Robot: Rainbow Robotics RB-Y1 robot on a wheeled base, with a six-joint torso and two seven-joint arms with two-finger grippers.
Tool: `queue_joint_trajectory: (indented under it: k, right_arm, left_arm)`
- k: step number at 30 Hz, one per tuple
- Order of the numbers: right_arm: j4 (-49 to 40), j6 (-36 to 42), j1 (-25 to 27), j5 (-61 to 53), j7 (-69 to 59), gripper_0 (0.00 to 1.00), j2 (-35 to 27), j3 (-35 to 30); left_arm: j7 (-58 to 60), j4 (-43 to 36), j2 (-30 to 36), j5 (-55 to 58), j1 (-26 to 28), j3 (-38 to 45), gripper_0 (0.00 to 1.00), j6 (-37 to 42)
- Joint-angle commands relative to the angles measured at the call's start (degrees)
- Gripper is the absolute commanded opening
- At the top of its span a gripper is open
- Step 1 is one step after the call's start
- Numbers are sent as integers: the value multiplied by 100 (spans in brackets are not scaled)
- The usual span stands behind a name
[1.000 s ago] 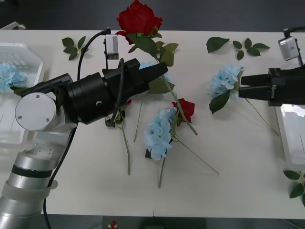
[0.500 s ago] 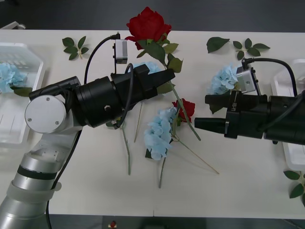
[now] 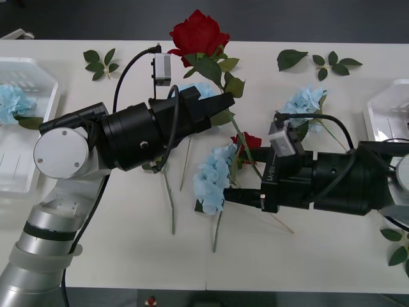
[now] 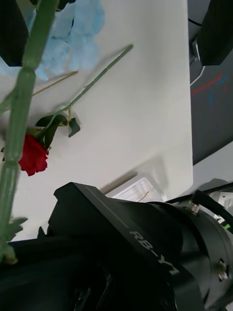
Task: Put the red flowers into the right box and the blue flowers into the left box
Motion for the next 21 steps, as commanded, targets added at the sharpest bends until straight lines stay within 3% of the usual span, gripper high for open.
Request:
queue_joint_trajectory:
  k: [1,2,4,5,6,7,18,20,21]
  right_arm:
    - [113,-65,-316,259,-52,100,201,-30]
    - [139,-65,-342,294,-105,97,218,-21]
    - [174,-56,-395,338,-289,44,245,-21]
    - [183,-56,-403,347,-351,28,245,-21]
    - [192,-65,-412,347,-421,4,245,-21]
    - [201,-56,-412,347,-447,0,236,-30]
    - [324,-56,-403,549,-482,0,130,67]
    - [350,-56,-403,593,-491,0,139,67]
    - [350,-56,-412,611,-491,0,139,75]
  left_arm:
    - [-28,-86,-127,4,-216,-109,0,-30]
    - [-37,-86,-127,4,-216,-109,0,-30]
    - [-28,-86,-127,12,-207,-109,0,-30]
    - [-28,-86,-127,12,-207,-109,0,-30]
    - [-37,-86,-127,12,-207,-109,0,-30]
    - [-37,-86,-127,12,-207,-109,0,-30]
    - [-28,-86,-100,21,-207,-109,0,-101]
    - [-20,-86,-74,21,-207,-100,3,-153]
    - [-11,-86,-56,30,-207,-109,11,-180]
